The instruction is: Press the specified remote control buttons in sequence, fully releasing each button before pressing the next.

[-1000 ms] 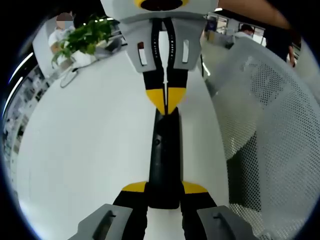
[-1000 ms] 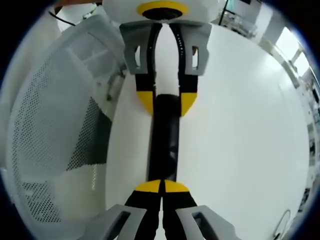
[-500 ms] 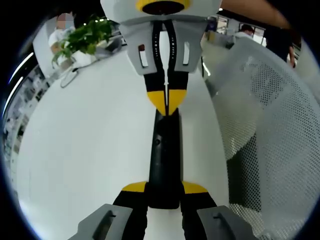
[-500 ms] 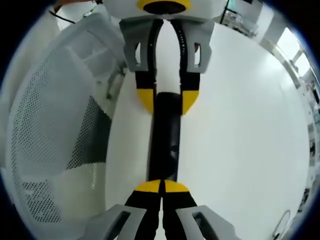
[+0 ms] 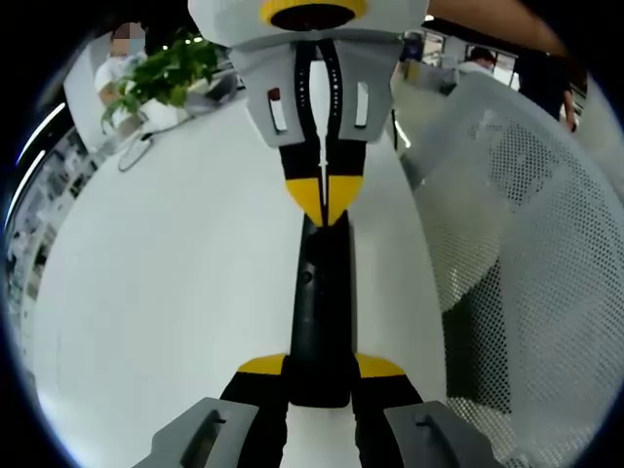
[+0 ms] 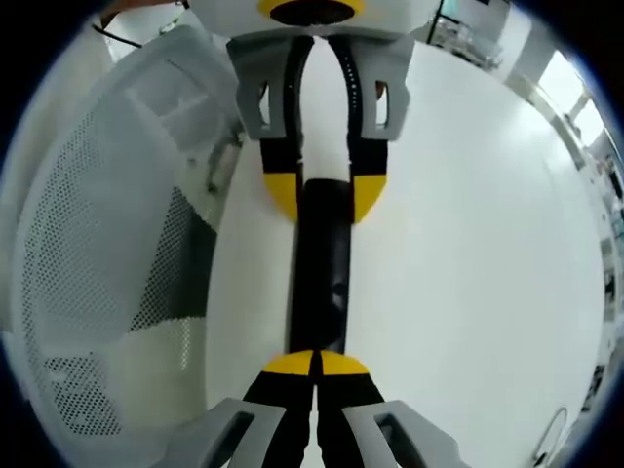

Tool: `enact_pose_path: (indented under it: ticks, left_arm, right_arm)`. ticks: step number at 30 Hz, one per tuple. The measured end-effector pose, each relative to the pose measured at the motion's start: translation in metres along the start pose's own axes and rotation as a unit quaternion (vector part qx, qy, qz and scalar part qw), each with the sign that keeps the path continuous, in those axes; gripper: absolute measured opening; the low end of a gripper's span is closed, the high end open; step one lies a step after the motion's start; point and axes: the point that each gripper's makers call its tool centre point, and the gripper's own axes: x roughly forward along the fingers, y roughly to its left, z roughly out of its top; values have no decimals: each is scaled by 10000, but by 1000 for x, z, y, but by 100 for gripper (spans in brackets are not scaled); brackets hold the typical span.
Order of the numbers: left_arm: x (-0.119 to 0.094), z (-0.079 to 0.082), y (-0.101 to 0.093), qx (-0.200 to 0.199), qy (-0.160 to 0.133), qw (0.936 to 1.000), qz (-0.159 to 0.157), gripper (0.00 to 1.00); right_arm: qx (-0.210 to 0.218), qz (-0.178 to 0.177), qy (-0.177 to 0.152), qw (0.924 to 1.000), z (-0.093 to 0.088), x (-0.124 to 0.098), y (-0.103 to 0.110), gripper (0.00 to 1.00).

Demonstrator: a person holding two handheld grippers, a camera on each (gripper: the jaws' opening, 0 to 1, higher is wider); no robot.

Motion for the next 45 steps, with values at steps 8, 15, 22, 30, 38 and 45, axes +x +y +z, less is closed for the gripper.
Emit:
enact_pose_path:
  ticks: [8, 15, 22, 30, 38, 45]
  left_arm:
    - [1, -1, 1, -9, 20, 10000, -6, 23]
    - [1, -1, 2, 6, 38, 10000, 7, 23]
    - [1, -1, 1, -1, 42, 10000, 6, 23]
    - [0, -1, 0, -9, 57, 10000, 1, 23]
    - [0, -2, 0, -23, 60, 10000, -16, 23]
    - [0, -1, -1, -20, 58, 10000, -7, 23]
  right_arm:
    - [0, -33, -10, 10000, 0, 0, 1, 0]
    - [0, -46, -20, 10000, 0, -2, 2, 0]
    - [74, -92, -204, 9997, 6, -10, -1, 0]
    - [100, -117, -246, 9996, 7, -12, -2, 0]
    - [38, -129, -324, 9994, 15, -16, -3, 0]
    - [-7, -115, -319, 9994, 18, -16, -5, 0]
